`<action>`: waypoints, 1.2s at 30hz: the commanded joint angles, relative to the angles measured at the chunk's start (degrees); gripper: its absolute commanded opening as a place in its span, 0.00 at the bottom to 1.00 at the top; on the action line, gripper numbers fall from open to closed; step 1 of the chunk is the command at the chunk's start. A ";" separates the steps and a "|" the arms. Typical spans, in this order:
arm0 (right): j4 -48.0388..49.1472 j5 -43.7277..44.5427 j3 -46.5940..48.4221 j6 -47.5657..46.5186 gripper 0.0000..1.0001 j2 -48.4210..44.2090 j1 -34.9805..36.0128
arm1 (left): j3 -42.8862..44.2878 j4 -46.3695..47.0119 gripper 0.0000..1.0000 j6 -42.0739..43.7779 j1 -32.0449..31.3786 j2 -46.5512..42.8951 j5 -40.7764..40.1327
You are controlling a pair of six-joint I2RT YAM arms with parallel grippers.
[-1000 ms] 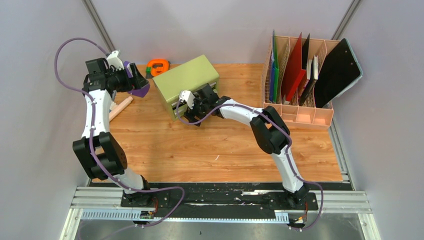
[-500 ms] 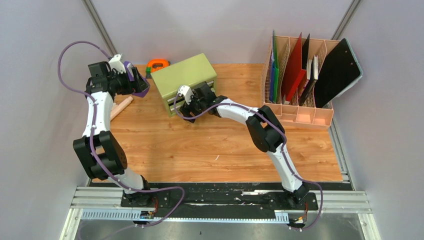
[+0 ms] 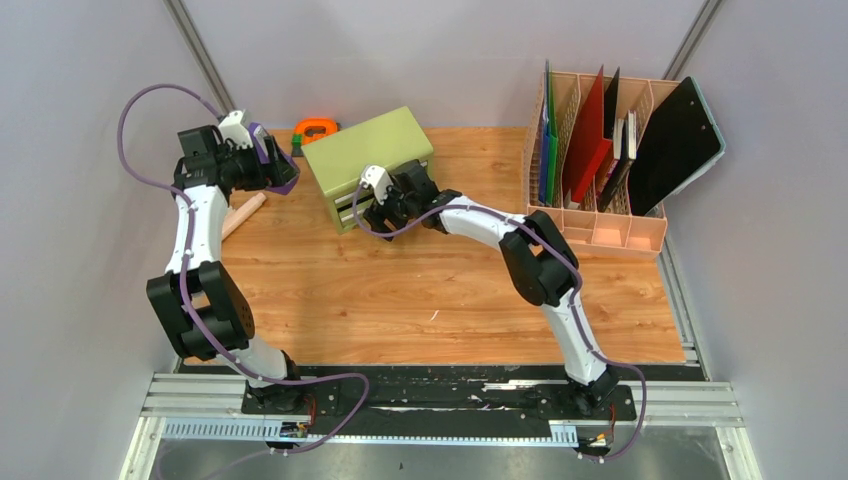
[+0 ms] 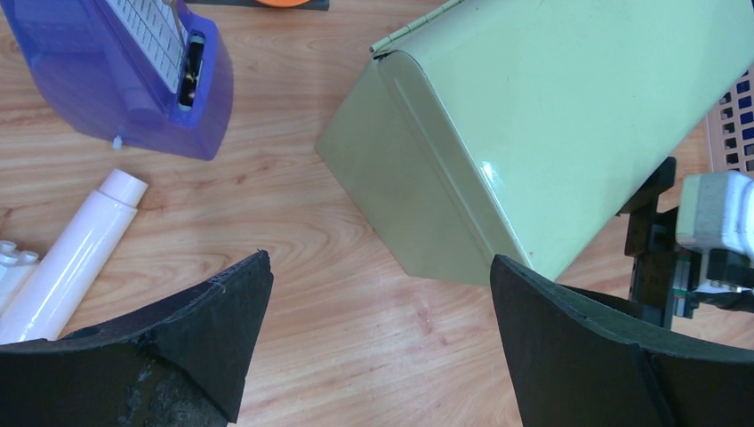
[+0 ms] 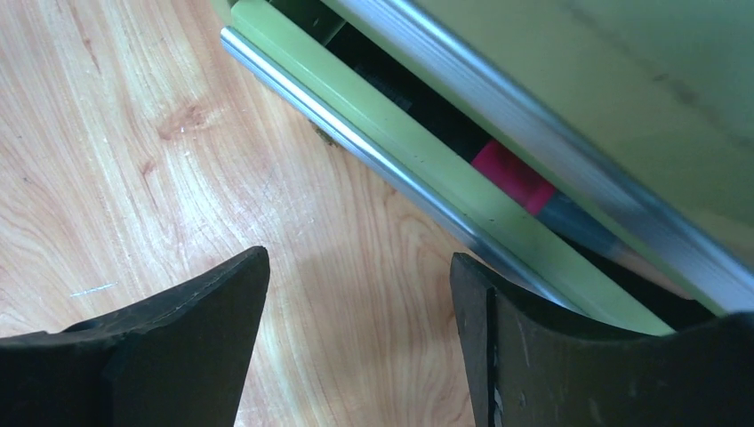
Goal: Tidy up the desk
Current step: Close the drawer in the storage box.
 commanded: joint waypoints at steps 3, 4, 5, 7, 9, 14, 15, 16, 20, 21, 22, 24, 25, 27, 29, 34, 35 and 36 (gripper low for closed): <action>5.29 2.37 -2.07 -5.36 0.76 -4.93 0.25 | -0.74 2.33 1.00 0.58 -0.48 -1.55 -0.16; 5.85 2.76 -2.35 -6.25 0.76 -4.79 0.33 | -0.77 2.39 1.00 0.52 -0.49 -1.47 -0.07; 6.41 3.08 -2.48 -7.03 0.76 -4.64 0.34 | -0.73 2.49 1.00 0.48 -0.49 -1.31 -0.08; 7.30 3.34 -2.43 -8.58 0.76 -4.04 0.32 | -0.58 2.68 1.00 0.26 -0.49 -1.05 0.07; 7.92 3.54 -2.18 -10.15 0.76 -3.32 0.34 | -0.45 2.62 1.00 0.08 -0.47 -0.91 0.12; 11.57 4.68 -2.76 -13.16 0.75 -2.38 0.46 | -0.49 2.38 1.00 0.45 -0.49 -0.83 -0.26; 12.12 4.85 -3.16 -13.73 0.75 -2.49 0.63 | -0.51 2.37 1.00 0.75 -0.51 -0.75 -0.53; 12.58 5.18 -3.49 -14.24 0.75 -2.61 0.69 | -0.53 2.31 1.00 0.86 -0.45 -0.68 -0.62; 12.40 5.11 -4.81 -14.10 0.75 -3.70 0.94 | -0.26 2.31 1.00 1.00 -0.49 -0.13 -0.56; 11.50 4.56 -5.15 -13.76 0.75 -4.30 0.96 | -0.22 2.29 1.00 1.00 -0.53 -0.11 -0.12; 10.38 4.11 -5.76 -13.44 0.76 -5.00 0.96 | -0.22 2.31 1.00 0.84 -0.56 -0.20 0.20; 7.89 3.69 -6.87 -12.43 0.76 -6.77 0.96 | -0.17 2.55 1.00 0.60 -0.56 -0.68 1.07; 6.21 3.67 -7.83 -12.06 0.77 -7.94 0.96 | -0.18 2.67 1.00 0.48 -0.57 -0.95 1.85; 3.80 3.44 -9.86 -11.31 0.78 -11.58 0.96 | -0.61 3.39 1.00 0.00 -0.70 -1.82 2.84; 1.04 3.05 -11.24 -10.46 0.79 -14.51 0.87 | -0.90 3.82 1.00 -0.42 -1.16 -2.65 3.71; -7.53 2.96 -10.04 -6.84 0.80 -19.56 -1.00 | -1.65 4.64 1.00 -0.55 -3.74 -3.86 4.44; -8.96 3.03 -8.99 -6.04 0.81 -19.98 -1.84 | -1.80 4.88 1.00 -0.67 -4.44 -3.97 4.24; -10.06 3.20 -8.08 -5.39 0.81 -20.22 -2.59 | -1.92 5.02 1.00 -0.96 -4.79 -4.01 3.76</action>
